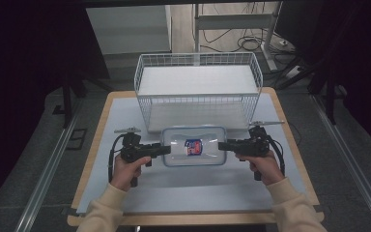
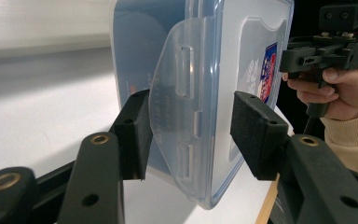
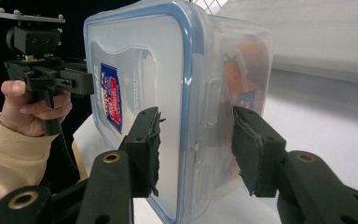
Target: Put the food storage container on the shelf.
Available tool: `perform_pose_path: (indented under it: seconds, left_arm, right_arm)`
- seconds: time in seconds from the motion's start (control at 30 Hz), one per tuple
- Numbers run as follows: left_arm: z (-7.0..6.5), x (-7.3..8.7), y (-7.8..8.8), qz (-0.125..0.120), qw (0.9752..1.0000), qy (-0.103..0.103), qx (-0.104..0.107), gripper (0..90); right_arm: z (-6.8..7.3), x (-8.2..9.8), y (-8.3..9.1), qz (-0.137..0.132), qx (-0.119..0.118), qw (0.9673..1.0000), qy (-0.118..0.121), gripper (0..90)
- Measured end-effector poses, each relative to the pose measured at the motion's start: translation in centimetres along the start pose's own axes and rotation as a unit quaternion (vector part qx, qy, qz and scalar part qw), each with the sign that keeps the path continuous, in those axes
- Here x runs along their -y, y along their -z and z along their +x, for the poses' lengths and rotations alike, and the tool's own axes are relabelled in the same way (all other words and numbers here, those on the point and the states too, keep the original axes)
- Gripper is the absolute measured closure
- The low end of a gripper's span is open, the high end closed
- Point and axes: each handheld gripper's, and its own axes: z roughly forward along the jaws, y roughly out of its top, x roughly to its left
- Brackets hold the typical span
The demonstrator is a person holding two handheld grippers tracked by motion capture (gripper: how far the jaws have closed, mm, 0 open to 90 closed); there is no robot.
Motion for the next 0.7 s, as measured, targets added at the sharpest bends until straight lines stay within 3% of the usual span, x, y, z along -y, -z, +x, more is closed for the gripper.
perform_pose_path:
  seconds: [0.3, 0.7]
  left_arm:
    - [-0.8, -1.3, 0.4, -0.010, 0.9998, -0.017, -0.001, 49.5]
    - [-2.4, -4.7, 1.4, -0.021, 0.9990, -0.038, 0.002, 49.4]
  right_arm:
    - [0.8, -1.1, 0.9, -0.020, 0.001, 0.9996, 0.020, 53.0]
    - [2.2, -3.7, 2.4, -0.039, 0.006, 0.9983, 0.042, 52.9]
